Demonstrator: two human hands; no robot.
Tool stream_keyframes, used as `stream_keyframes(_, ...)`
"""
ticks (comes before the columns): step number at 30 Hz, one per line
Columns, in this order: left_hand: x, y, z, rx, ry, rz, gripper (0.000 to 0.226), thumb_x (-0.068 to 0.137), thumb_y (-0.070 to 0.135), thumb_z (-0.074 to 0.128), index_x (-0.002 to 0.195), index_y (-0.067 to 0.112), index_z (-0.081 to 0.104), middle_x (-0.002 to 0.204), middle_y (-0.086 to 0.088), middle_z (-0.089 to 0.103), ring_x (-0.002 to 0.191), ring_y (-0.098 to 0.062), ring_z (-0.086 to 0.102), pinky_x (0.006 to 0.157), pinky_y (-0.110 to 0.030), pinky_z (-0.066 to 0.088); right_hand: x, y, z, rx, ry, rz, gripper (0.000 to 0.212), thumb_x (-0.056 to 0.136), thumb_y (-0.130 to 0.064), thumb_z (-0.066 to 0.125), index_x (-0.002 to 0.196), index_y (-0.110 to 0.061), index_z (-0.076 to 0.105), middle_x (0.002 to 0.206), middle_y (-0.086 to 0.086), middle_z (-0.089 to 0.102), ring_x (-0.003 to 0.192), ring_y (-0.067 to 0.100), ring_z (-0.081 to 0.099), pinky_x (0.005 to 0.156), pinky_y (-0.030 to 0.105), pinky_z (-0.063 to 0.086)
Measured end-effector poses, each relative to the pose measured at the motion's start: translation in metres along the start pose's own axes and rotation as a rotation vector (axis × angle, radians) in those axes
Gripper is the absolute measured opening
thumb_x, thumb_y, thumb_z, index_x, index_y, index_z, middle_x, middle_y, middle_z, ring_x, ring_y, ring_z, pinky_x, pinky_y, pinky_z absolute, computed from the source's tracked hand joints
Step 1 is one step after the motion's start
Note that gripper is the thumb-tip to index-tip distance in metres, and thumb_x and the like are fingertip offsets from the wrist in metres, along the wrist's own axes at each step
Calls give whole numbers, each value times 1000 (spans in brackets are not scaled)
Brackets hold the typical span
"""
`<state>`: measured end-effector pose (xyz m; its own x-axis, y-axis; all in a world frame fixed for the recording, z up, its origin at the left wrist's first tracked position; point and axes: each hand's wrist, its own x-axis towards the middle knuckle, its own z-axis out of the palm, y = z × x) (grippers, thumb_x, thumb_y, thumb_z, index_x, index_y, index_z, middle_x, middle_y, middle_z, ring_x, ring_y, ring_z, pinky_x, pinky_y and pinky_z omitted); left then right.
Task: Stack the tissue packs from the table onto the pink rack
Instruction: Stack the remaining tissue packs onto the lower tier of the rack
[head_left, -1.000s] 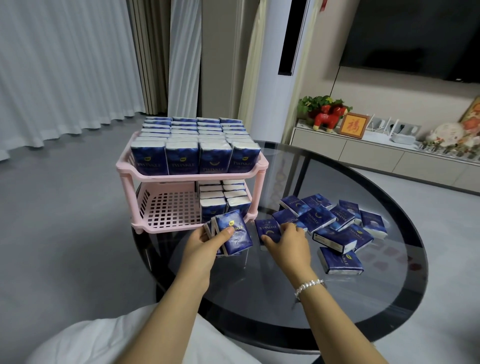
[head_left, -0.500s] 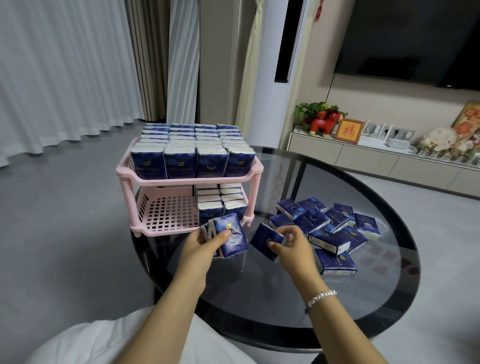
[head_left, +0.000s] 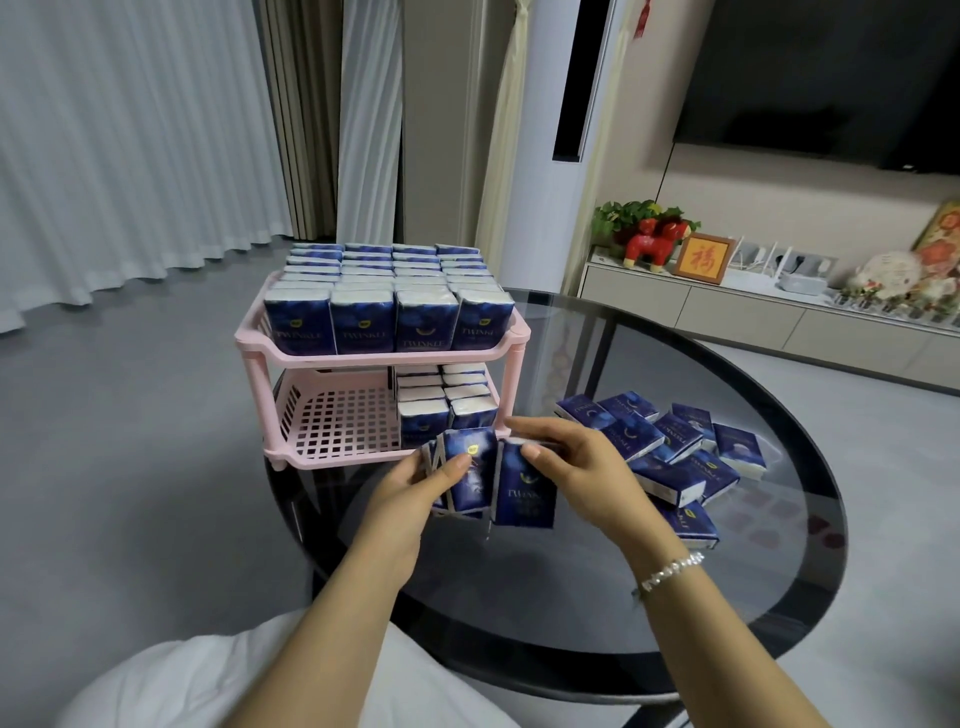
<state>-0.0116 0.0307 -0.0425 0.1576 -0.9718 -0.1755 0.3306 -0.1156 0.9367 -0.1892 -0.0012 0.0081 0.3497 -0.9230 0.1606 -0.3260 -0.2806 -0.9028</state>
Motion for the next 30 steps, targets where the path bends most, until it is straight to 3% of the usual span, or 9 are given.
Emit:
stream_keyframes(3,-3,3,3,35,-73,-3,48,71,30,73,117,17,65,112,-3,71,110,-22,64,104,-43,43,5,3,13,-46,94,-70,21,89,-14,60,108,-19,68,106,-10,68,99,2,62,90,22,50)
stream_keyframes(7,-4,6,3,27,-106,-16,58,66,37,71,119,15,62,114,-5,70,110,-22,63,95,-35,47,9,7,25,21,198,-101,14,85,-22,67,98,-26,69,98,-11,70,94,9,64,88,34,52)
stream_keyframes(12,-4,4,6,43,-143,-18,50,71,16,74,118,11,58,116,-10,68,104,-19,65,87,-26,52,9,9,39,9,247,-115,21,78,-27,73,95,-38,67,103,-14,65,97,10,59,90,32,49)
stream_keyframes(14,-3,5,2,96,-141,8,52,75,8,75,123,13,55,117,-6,68,107,-17,65,87,-24,52,12,13,36,145,132,-36,37,77,-34,73,112,-37,64,118,-10,63,107,10,59,97,34,48)
stream_keyframes(18,-1,7,-11,309,-172,57,94,65,22,85,144,24,34,134,7,54,120,-10,54,102,-29,43,17,34,22,620,-402,207,86,68,-35,81,141,-21,38,143,10,46,129,23,47,110,42,36)
stream_keyframes(20,-1,9,-16,478,-202,55,106,71,23,82,150,32,13,144,13,39,130,-7,41,110,-30,35,19,39,18,624,-556,199,84,69,-22,81,140,-23,36,143,6,47,131,21,45,108,35,39)
stream_keyframes(22,-2,10,-19,614,-255,64,113,75,24,79,151,33,-3,151,14,27,136,-4,31,111,-25,30,19,39,19,525,-553,179,77,74,-8,72,136,-33,34,143,-6,44,130,12,45,104,27,42)
stream_keyframes(25,-8,12,-17,826,-301,31,120,80,25,74,145,28,-28,148,20,15,129,5,20,98,-9,25,18,42,19,343,-549,143,86,74,-2,64,138,-41,22,142,-15,37,131,3,40,105,27,41)
stream_keyframes(30,-17,11,-16,893,-259,4,123,83,31,71,137,26,-40,158,14,0,136,2,14,99,-11,17,15,45,10,218,-582,125,94,71,-5,69,140,-42,17,140,-22,36,129,0,40,99,25,45)
